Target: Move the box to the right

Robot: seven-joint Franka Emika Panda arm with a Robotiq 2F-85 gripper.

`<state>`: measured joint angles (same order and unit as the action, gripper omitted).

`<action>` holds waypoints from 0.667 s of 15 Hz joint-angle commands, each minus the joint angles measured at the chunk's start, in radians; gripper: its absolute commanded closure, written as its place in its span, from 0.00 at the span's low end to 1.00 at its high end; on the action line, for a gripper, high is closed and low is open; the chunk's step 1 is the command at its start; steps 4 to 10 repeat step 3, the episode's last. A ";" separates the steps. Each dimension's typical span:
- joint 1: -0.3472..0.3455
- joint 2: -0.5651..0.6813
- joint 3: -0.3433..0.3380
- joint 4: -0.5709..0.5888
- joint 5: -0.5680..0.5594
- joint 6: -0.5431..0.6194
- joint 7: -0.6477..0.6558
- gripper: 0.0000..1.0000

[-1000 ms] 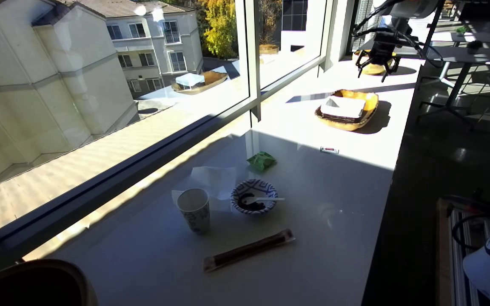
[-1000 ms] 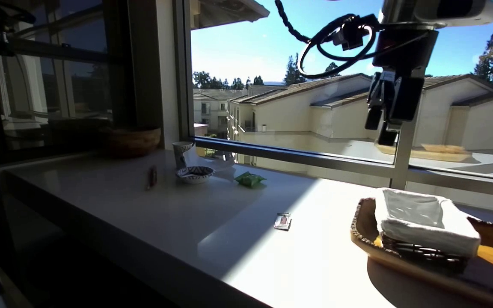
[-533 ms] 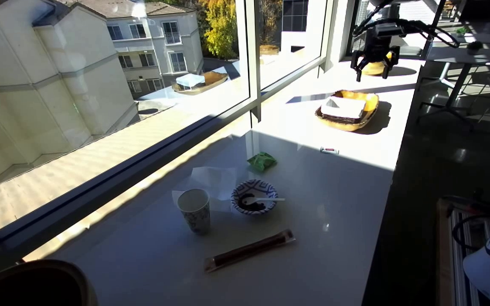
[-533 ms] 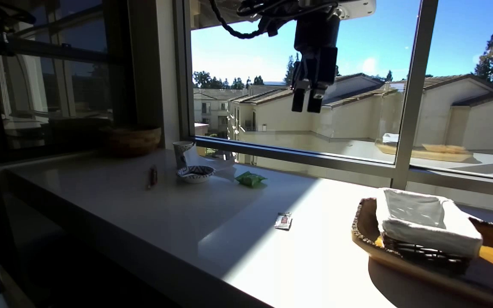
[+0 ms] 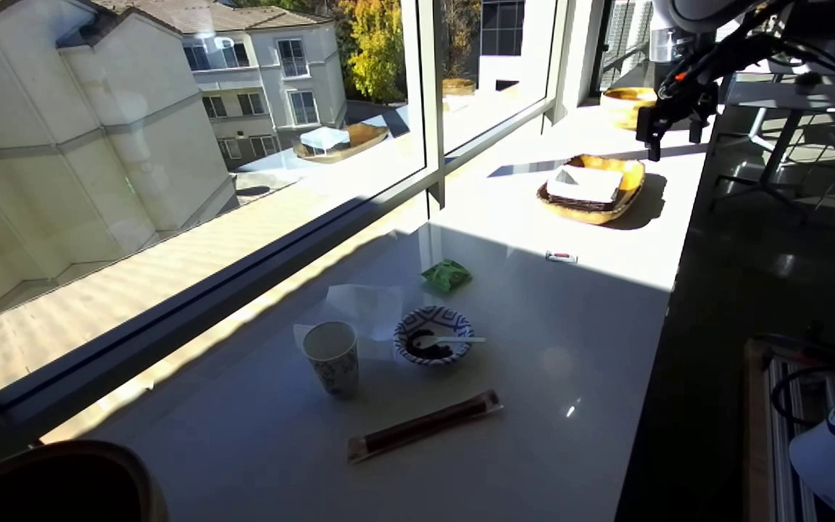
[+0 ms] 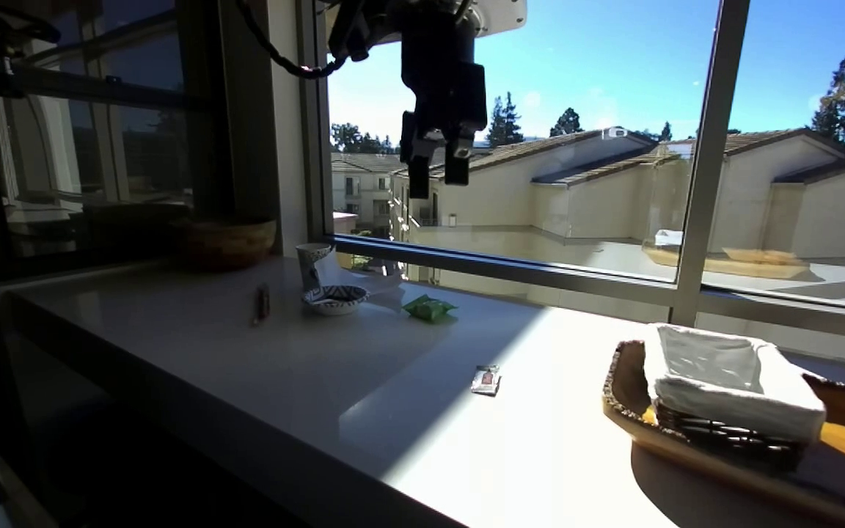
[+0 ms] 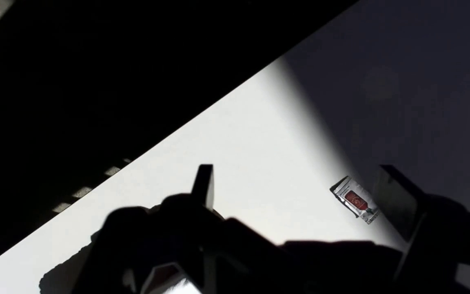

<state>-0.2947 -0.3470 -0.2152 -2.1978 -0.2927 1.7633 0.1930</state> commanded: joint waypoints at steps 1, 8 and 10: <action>0.002 0.004 -0.003 0.007 0.000 -0.003 0.000 0.00; 0.003 0.024 -0.004 0.019 0.000 -0.003 0.000 0.00; 0.003 0.024 -0.004 0.019 0.000 -0.003 0.000 0.00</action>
